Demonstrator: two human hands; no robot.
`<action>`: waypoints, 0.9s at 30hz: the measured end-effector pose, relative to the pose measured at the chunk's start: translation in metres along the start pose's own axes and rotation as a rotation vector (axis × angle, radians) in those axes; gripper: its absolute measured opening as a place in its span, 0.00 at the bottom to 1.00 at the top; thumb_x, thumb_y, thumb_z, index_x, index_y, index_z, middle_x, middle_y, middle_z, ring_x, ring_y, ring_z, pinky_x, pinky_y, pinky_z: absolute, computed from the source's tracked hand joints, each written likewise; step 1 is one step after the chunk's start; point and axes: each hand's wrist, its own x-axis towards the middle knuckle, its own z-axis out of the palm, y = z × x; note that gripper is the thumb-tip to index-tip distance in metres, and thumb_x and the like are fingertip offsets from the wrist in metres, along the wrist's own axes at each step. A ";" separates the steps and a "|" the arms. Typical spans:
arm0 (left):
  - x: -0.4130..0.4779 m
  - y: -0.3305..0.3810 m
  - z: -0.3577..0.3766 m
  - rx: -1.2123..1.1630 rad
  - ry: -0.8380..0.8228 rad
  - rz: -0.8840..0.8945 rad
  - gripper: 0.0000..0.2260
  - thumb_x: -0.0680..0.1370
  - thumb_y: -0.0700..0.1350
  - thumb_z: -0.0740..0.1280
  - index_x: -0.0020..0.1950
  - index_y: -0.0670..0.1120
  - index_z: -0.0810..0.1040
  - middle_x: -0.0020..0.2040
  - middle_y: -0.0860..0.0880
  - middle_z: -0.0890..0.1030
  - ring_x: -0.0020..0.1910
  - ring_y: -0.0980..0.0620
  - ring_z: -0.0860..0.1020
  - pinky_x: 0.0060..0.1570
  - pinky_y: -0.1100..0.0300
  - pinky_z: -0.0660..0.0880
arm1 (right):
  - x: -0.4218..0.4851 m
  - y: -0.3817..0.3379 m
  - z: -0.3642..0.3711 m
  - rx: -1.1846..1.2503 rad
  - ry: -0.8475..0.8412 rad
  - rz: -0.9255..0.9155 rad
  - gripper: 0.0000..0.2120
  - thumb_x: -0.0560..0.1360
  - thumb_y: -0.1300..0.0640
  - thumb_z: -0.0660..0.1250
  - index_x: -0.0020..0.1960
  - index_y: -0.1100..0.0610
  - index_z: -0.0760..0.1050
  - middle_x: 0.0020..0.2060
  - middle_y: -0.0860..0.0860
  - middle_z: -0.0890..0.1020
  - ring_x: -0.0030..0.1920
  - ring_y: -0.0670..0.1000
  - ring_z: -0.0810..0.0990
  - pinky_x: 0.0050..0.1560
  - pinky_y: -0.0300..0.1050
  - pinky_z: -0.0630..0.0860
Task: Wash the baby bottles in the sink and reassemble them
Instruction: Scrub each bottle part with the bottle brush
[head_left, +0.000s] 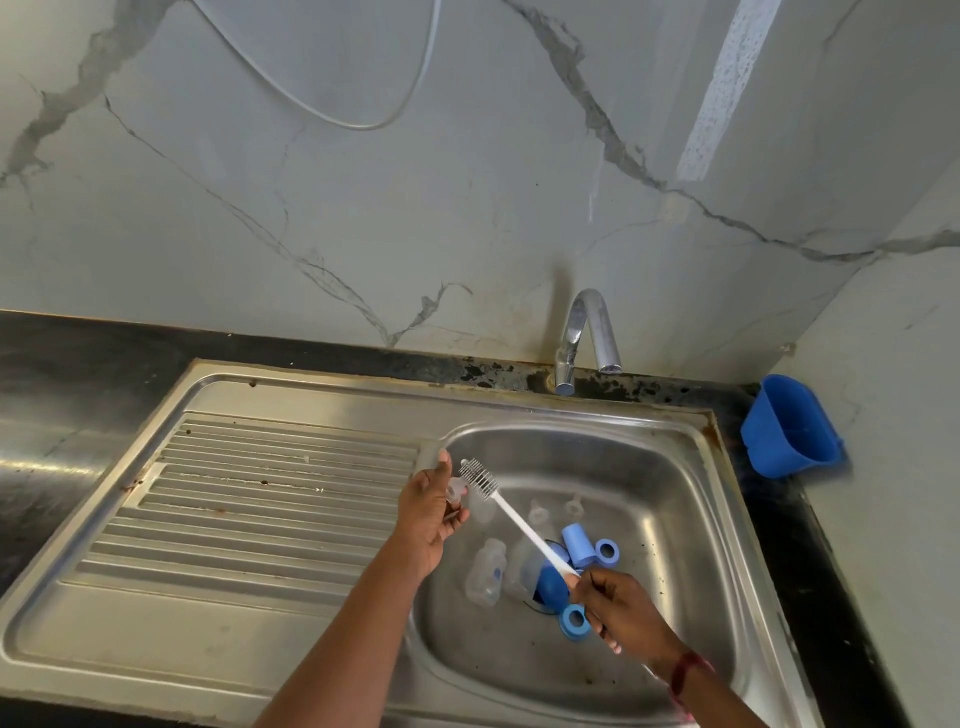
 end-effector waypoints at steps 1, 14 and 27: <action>0.000 0.000 0.000 -0.030 -0.006 -0.014 0.19 0.76 0.56 0.70 0.56 0.42 0.76 0.49 0.42 0.80 0.42 0.50 0.79 0.34 0.59 0.78 | -0.001 0.002 0.001 -0.023 0.014 -0.018 0.16 0.80 0.55 0.66 0.35 0.60 0.71 0.25 0.53 0.70 0.21 0.48 0.65 0.23 0.38 0.62; 0.005 -0.004 0.004 -0.197 0.195 0.096 0.13 0.68 0.42 0.79 0.36 0.42 0.76 0.33 0.46 0.82 0.33 0.53 0.79 0.37 0.63 0.82 | 0.003 0.002 0.005 -0.288 0.145 -0.174 0.18 0.77 0.45 0.67 0.37 0.58 0.75 0.26 0.47 0.72 0.27 0.44 0.67 0.29 0.39 0.65; 0.014 -0.010 0.005 0.272 0.050 0.215 0.09 0.82 0.38 0.62 0.42 0.41 0.76 0.37 0.42 0.79 0.34 0.51 0.78 0.40 0.54 0.80 | 0.001 0.005 0.005 -0.457 0.216 -0.200 0.14 0.78 0.43 0.64 0.43 0.52 0.77 0.28 0.49 0.76 0.26 0.45 0.72 0.29 0.40 0.68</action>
